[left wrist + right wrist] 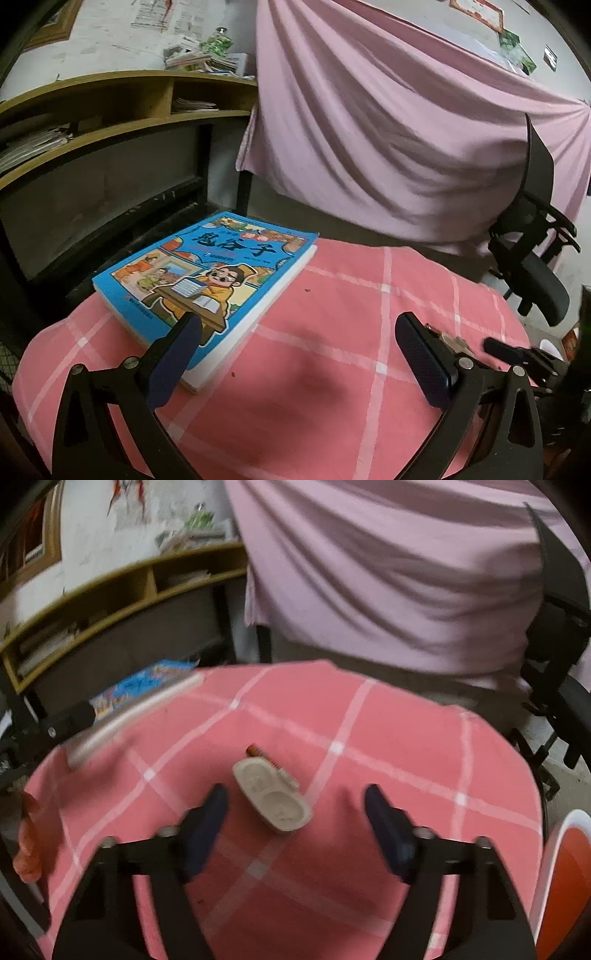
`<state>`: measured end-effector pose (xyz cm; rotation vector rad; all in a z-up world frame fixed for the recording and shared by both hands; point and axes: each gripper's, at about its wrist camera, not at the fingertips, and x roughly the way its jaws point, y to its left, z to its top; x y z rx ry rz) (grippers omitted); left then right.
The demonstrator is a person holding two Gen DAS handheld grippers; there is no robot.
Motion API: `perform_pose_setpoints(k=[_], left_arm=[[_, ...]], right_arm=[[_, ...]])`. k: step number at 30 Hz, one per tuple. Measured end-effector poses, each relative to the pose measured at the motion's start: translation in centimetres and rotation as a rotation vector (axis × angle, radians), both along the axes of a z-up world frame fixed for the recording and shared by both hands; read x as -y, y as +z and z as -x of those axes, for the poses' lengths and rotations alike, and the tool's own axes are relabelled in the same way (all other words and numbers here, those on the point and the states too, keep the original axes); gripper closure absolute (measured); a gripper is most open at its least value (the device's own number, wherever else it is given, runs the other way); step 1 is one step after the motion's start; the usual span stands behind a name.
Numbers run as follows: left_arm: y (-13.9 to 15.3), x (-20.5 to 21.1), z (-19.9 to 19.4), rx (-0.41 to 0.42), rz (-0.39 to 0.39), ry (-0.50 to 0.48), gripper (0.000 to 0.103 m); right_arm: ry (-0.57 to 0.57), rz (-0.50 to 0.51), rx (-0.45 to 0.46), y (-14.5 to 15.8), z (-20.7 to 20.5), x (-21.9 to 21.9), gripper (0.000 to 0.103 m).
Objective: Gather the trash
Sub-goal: 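Grasp the orange battery with the left tool while the right tool grasps the white earbud case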
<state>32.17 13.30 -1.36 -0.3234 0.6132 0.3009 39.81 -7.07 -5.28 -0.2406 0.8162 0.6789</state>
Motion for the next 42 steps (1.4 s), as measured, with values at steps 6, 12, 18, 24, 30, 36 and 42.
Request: perform_pose_setpoints(k=[6, 12, 18, 24, 30, 36, 42], left_arm=[[-0.3, 0.7, -1.0, -0.049, -0.013, -0.037, 0.001], [-0.8, 2.6, -2.8, -0.103, -0.046, -0.131, 0.001], [-2.0, 4.7, -6.2, -0.190, -0.058, -0.281, 0.002], [-2.3, 7.4, -7.6, -0.189, -0.066, -0.377, 0.002], [-3.3, 9.9, -9.9, -0.245, -0.109, -0.429, 0.009], [-4.1, 11.1, -11.7, -0.294, -0.139, -0.425, 0.037], [-4.4, 12.3, -11.6, -0.290, -0.193, -0.464, 0.065]], right_arm=[[0.013, -0.021, -0.017, -0.1, 0.4, 0.5, 0.074], [-0.020, -0.026, -0.024, 0.2, 0.4, 2.2, 0.074], [-0.111, 0.011, -0.012, 0.2, 0.1, 5.5, 0.074], [-0.200, -0.039, -0.038, 0.4, -0.9, 9.4, 0.074], [-0.208, -0.042, -0.047, 0.4, -1.1, 10.4, 0.074], [-0.203, -0.064, -0.110, -0.2, -1.7, 10.9, 0.073], [-0.193, -0.041, -0.101, -0.2, -2.0, 10.5, 0.060]])
